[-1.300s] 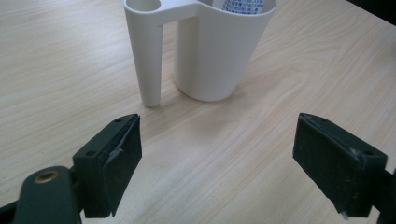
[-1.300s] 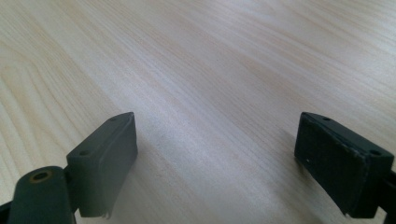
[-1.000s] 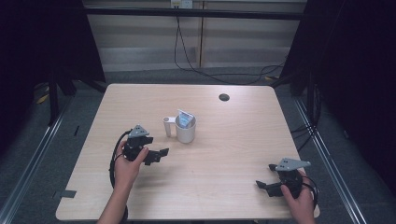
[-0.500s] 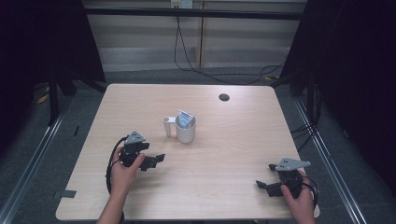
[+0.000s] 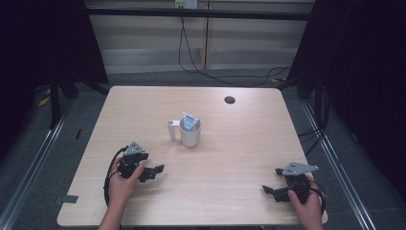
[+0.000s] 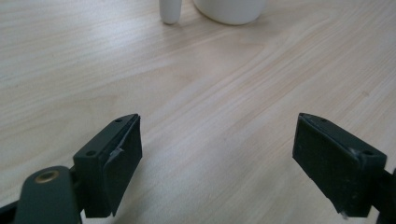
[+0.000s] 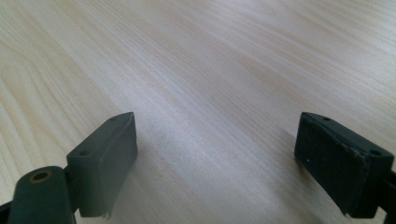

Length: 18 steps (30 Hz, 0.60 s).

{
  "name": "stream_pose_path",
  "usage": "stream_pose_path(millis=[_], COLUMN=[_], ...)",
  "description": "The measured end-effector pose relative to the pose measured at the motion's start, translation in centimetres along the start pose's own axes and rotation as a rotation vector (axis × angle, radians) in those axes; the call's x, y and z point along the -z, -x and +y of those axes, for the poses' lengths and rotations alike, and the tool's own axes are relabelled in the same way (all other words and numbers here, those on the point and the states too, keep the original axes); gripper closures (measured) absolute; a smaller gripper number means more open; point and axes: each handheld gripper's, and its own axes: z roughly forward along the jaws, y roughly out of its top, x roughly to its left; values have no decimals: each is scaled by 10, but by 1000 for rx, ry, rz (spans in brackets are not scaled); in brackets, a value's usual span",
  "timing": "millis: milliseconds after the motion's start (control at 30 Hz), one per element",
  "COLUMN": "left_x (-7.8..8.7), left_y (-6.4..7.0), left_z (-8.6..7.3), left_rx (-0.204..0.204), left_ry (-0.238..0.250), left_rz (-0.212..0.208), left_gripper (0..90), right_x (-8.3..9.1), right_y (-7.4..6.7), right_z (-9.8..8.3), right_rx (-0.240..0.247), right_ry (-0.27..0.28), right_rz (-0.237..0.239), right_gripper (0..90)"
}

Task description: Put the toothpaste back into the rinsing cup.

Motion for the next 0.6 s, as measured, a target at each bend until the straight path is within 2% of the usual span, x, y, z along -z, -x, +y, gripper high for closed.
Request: stream_pose_path(millis=[133, 300, 400, 500, 600], left_x=[0, 1, 1, 1, 1], left_y=[-1, -1, 0, 0, 1], left_z=[-6, -11, -11, -12, -13], left_rx=[4, -25, -26, -54, -62], left_ry=[-13, -36, -30, -43, -35], left_rz=[9, 26, 27, 33, 41], left_gripper=[157, 157, 156, 156, 154], right_x=[0, 0, 0, 0, 0], right_y=[0, 0, 0, 0, 0], right_z=[0, 0, 0, 0, 0], right_rx=[-1, -1, -2, 0, -1], right_ry=[0, 0, 1, 0, 1], right_rz=[1, 0, 2, 0, 2], right_gripper=[128, 128, 128, 128, 128])
